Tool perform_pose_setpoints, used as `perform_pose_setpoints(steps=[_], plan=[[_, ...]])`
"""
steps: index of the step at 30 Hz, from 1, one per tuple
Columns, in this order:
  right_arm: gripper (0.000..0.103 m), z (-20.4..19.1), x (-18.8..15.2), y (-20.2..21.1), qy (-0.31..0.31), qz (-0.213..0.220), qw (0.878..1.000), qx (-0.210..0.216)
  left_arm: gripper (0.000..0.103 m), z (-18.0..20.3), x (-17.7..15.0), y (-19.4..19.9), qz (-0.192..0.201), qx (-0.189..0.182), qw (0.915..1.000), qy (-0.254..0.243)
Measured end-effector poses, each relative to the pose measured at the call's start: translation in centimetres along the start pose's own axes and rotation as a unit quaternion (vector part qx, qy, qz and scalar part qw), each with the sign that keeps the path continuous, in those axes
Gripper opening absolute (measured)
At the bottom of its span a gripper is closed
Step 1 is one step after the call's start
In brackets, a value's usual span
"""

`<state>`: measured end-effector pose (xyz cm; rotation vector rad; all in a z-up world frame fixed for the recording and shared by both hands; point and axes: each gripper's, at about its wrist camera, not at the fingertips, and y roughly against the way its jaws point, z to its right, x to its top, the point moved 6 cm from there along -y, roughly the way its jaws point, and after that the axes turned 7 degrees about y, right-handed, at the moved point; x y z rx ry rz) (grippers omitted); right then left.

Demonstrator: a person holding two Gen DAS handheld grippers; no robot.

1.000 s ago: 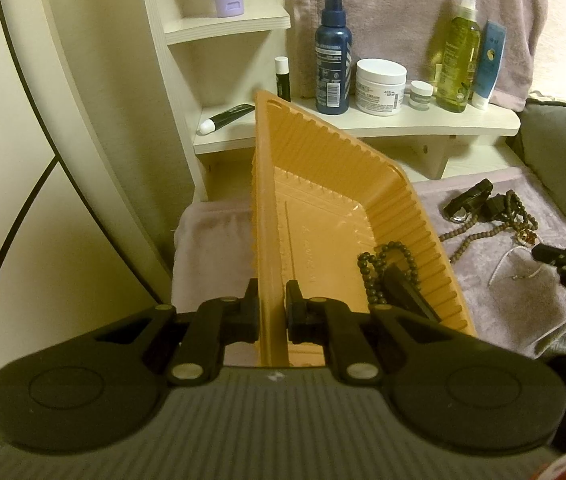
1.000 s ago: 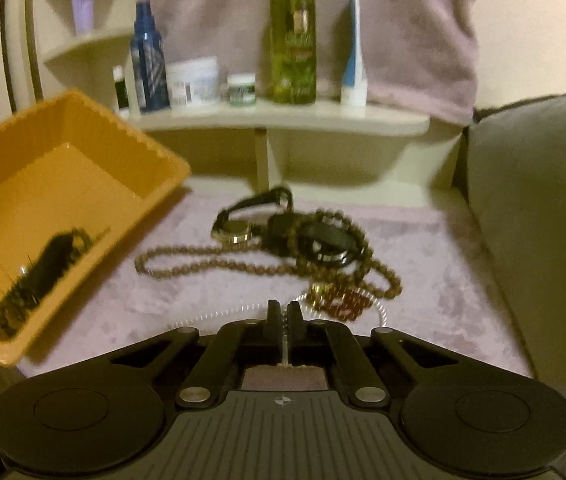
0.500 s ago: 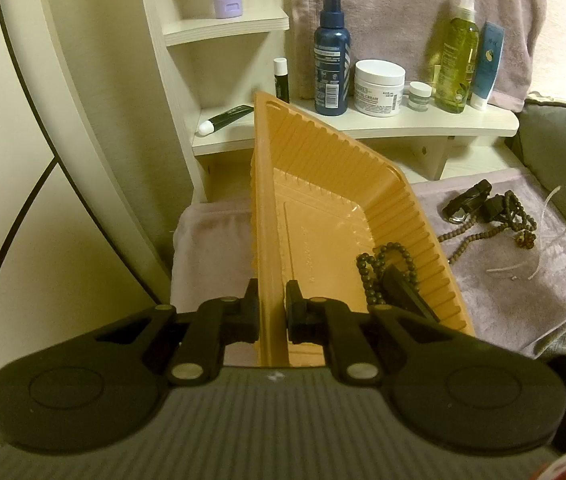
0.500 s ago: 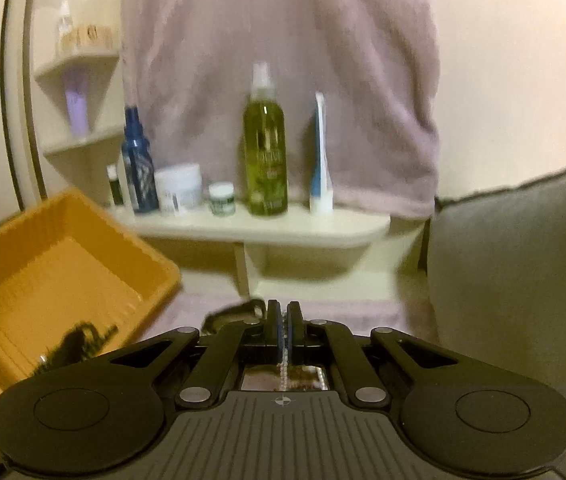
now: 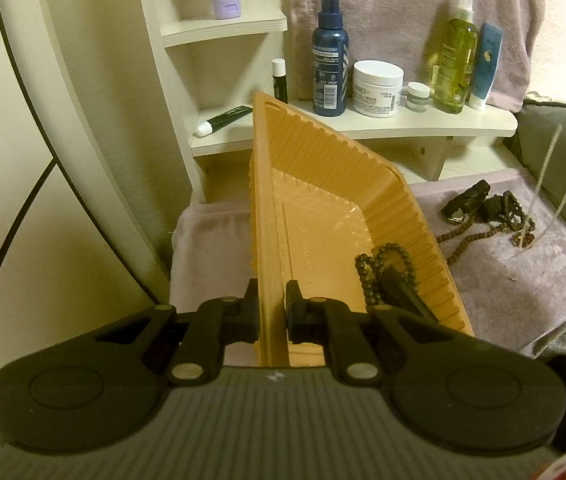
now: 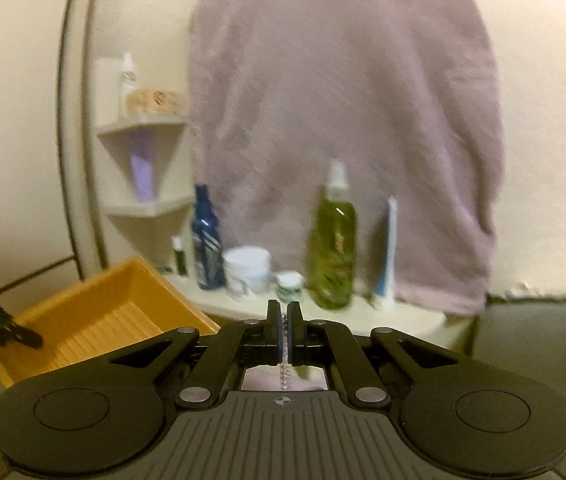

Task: Organize jewelry
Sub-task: 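Lift the pearl strand with the right gripper and carry it over the tray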

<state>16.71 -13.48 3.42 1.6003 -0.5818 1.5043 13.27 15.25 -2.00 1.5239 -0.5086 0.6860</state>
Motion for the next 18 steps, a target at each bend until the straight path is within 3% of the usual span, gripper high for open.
perform_pose_setpoints(steps=[11, 14, 18], plan=[[0.002, -6.7, 5.9, -2.5, 0.002, 0.058, 0.993, 0.1, 0.01, 0.0, 0.0, -0.1, 0.001, -0.006, 1.0, 0.002], [0.002, -8.4, 6.0, -3.8, -0.012, 0.053, 0.99, 0.132, 0.01, 0.0, 0.0, 0.0, 0.002, -0.007, 1.0, 0.003], [0.002, -10.5, 4.4, -6.1, -0.024, 0.016, 0.986, 0.167, 0.01, 0.0, 0.1, 0.0, 0.004, -0.009, 0.9999, 0.004]])
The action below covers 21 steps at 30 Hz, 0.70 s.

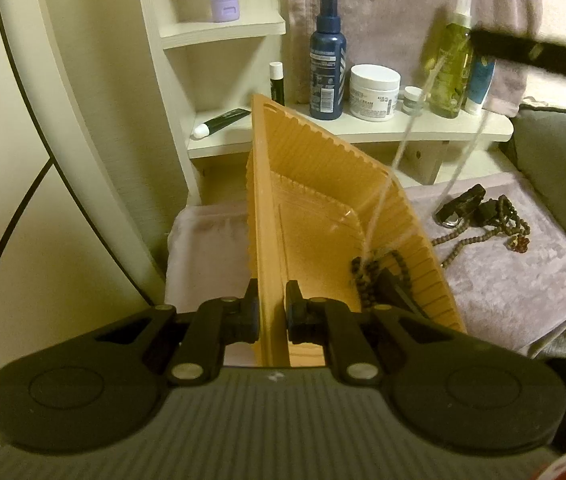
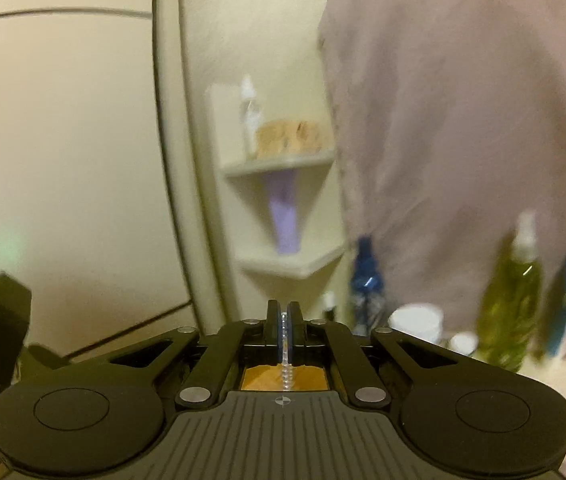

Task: Organize jewelry
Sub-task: 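Lift the pearl strand with the right gripper and carry it over the tray, then open the right gripper to drop the pearl strand into the tray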

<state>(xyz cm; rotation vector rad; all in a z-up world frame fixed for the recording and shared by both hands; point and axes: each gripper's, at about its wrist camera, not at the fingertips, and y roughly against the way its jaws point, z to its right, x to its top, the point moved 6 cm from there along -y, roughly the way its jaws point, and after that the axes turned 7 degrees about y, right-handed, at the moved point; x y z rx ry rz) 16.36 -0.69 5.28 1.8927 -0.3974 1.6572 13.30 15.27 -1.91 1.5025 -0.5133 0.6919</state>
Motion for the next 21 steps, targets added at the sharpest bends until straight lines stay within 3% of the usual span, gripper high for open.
perform_pose_setpoints(steps=[13, 18, 21], plan=[[0.002, -0.9, -8.9, -4.3, -0.074, -0.126, 0.987, 0.067, 0.01, 0.1, 0.0, 0.1, 0.002, -0.001, 1.0, 0.001], [0.002, -1.0, -10.3, -4.6, -0.09, -0.146, 0.982, 0.085, 0.01, 0.1, 0.0, 0.1, 0.002, -0.001, 1.0, 0.001], [0.004, -0.6, -10.5, -4.3, -0.093, -0.145, 0.983, 0.071, 0.01, 0.1, 0.0, 0.1, 0.002, 0.0, 1.0, 0.0]])
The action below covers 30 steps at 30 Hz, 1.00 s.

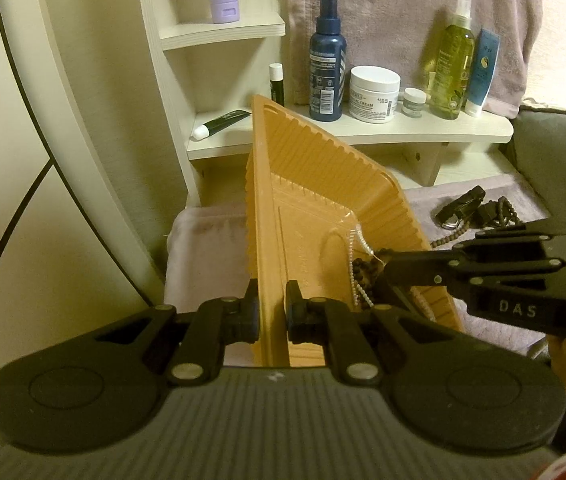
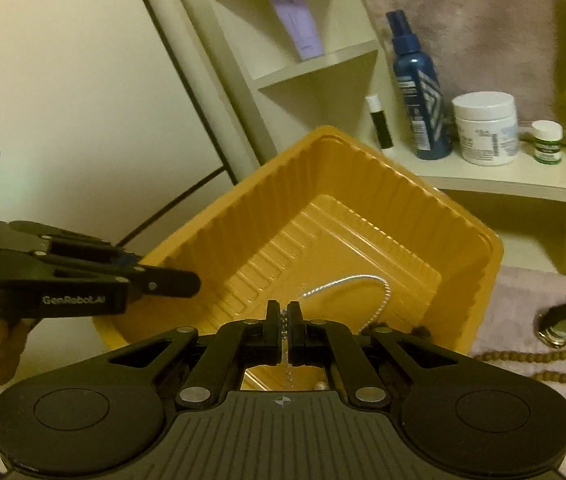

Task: Organize jewelry
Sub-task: 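Open the right gripper to drop the pearl strand into the tray, then move the right gripper to the dark red bead bracelet and grasp it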

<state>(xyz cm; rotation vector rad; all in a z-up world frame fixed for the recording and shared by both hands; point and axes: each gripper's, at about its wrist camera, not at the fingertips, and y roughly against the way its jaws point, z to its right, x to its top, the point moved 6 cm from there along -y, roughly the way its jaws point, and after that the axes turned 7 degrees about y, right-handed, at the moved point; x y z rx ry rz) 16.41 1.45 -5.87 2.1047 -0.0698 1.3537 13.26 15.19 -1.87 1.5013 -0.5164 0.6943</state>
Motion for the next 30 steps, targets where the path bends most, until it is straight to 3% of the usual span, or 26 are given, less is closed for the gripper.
perform_pose_setpoints(steps=[1, 2, 3, 5, 10, 17, 30], plan=[[0.005, 0.1, -0.1, 0.2, -0.003, 0.002, 1.0, -0.003, 0.01, 0.0, 0.0, 0.0, 0.0, 0.001, 1.0, -0.001], [0.016, 0.3, -0.2, 0.3, -0.005, 0.002, 1.0, -0.006, 0.01, 0.0, 0.0, 0.0, 0.0, 0.001, 1.0, -0.001], [0.041, 0.4, -0.2, 0.5, -0.007, 0.004, 1.0, -0.011, 0.01, 0.0, 0.0, 0.0, 0.0, 0.0, 1.0, -0.001], [0.059, 0.6, -0.2, 1.0, -0.01, 0.014, 1.0, -0.013, 0.01, 0.0, 0.0, 0.0, 0.0, 0.0, 1.0, 0.0], [0.059, 1.6, -0.3, 3.0, -0.02, 0.033, 0.998, -0.043, 0.01, 0.0, 0.0, 0.0, 0.001, 0.0, 1.0, -0.001], [0.059, 5.5, -2.4, 7.9, -0.03, 0.059, 0.987, -0.145, 0.01, 0.1, 0.0, 0.0, 0.002, 0.001, 1.0, -0.004], [0.059, 10.6, -8.4, 13.5, -0.037, 0.024, 0.954, -0.296, 0.01, 0.1, 0.0, 0.1, 0.002, 0.001, 1.0, -0.003]])
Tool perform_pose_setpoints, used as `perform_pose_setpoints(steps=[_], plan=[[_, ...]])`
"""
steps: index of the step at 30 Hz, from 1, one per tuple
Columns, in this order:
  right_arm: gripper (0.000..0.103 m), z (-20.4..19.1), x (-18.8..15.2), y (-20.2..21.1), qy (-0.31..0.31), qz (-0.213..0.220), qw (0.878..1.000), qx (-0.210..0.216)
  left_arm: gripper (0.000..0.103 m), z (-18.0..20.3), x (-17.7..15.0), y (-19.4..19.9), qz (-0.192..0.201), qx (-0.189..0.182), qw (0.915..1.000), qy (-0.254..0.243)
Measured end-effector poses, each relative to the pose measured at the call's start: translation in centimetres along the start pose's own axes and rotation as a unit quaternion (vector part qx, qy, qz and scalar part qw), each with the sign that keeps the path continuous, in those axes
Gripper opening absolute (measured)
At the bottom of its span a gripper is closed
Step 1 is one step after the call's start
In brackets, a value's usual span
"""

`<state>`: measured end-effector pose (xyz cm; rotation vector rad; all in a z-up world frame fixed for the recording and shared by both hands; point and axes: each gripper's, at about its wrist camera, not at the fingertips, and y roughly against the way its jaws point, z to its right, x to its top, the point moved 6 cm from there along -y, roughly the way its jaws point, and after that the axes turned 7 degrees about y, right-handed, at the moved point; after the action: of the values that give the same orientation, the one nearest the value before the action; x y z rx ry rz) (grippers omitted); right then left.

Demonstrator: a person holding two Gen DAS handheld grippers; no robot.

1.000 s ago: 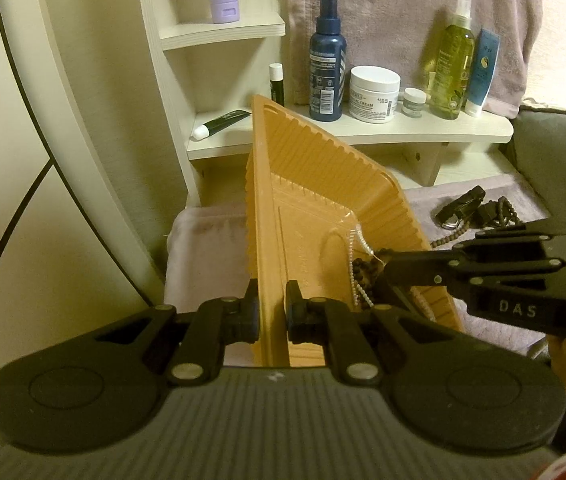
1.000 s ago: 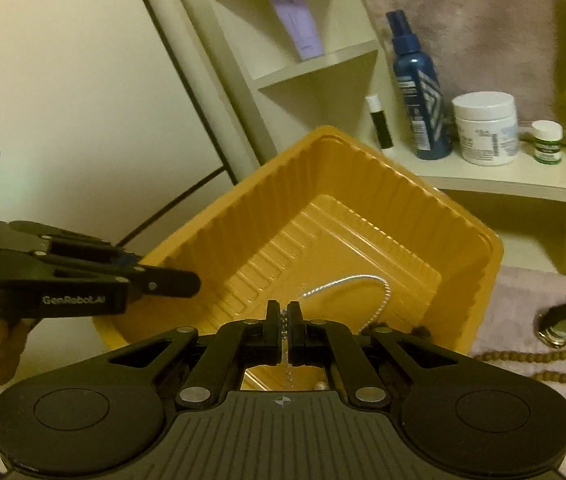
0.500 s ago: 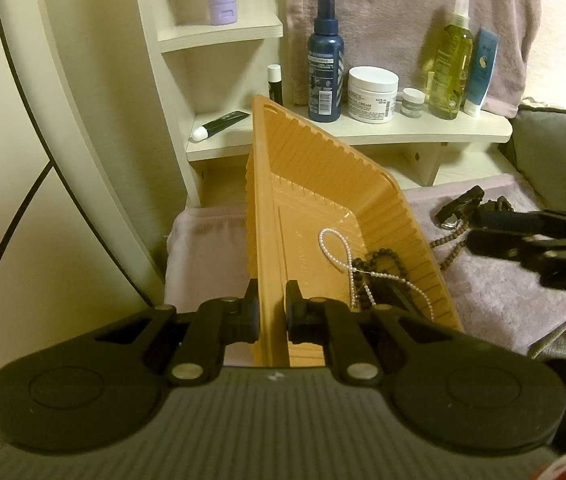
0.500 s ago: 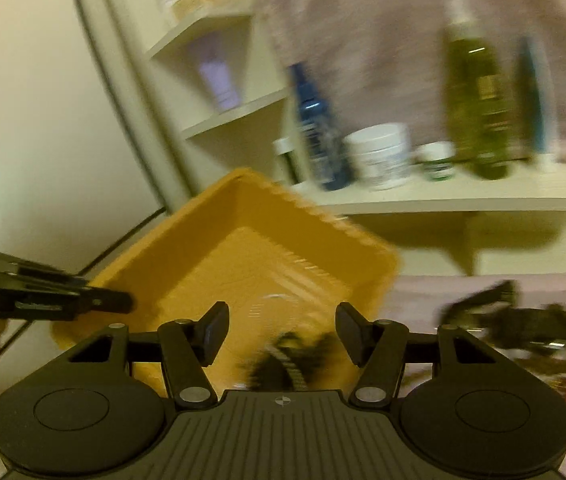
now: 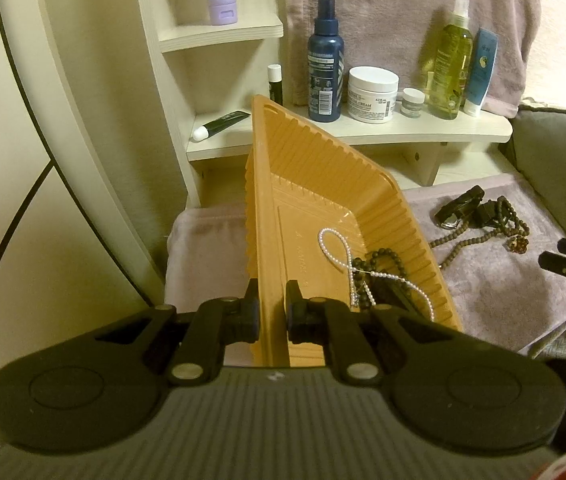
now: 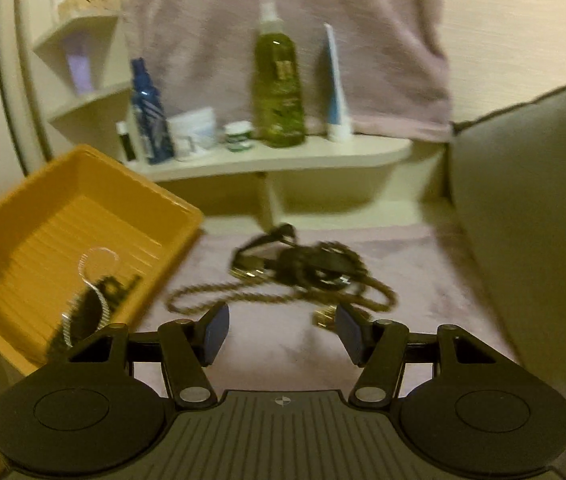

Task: Organize jewelry
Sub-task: 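Move the right gripper to the dark red bead bracelet and grasp it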

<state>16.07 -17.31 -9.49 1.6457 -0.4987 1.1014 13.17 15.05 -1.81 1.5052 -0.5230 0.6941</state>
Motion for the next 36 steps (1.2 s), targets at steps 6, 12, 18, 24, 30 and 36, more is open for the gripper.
perform_pose_setpoints(steps=[6, 12, 18, 24, 30, 36], plan=[[0.059, 1.4, -1.0, -1.2, 0.007, -0.012, 0.999, -0.032, 0.01, -0.1, -0.1, 0.0, -0.002, 0.0, 1.0, 0.001], [0.059, 1.9, -0.9, -2.9, 0.011, -0.016, 0.999, -0.039, 0.01, -0.1, -0.1, 0.0, -0.002, 0.001, 1.0, -0.001], [0.054, 1.5, -0.5, -4.7, 0.024, -0.022, 0.999, -0.042, 0.01, -0.1, -0.1, 0.0, -0.002, 0.001, 1.0, -0.001], [0.042, 0.9, -0.5, -6.3, 0.034, -0.033, 0.997, -0.053, 0.01, -0.1, -0.1, -0.1, -0.003, 0.001, 1.0, -0.001], [0.034, 0.4, -0.7, -7.4, 0.041, -0.046, 0.996, -0.063, 0.01, -0.3, -0.3, -0.3, -0.004, 0.001, 1.0, 0.0], [0.022, 0.4, -0.8, -7.8, 0.045, -0.052, 0.994, -0.084, 0.011, -0.3, -0.3, -0.3, -0.005, 0.002, 1.0, -0.001]])
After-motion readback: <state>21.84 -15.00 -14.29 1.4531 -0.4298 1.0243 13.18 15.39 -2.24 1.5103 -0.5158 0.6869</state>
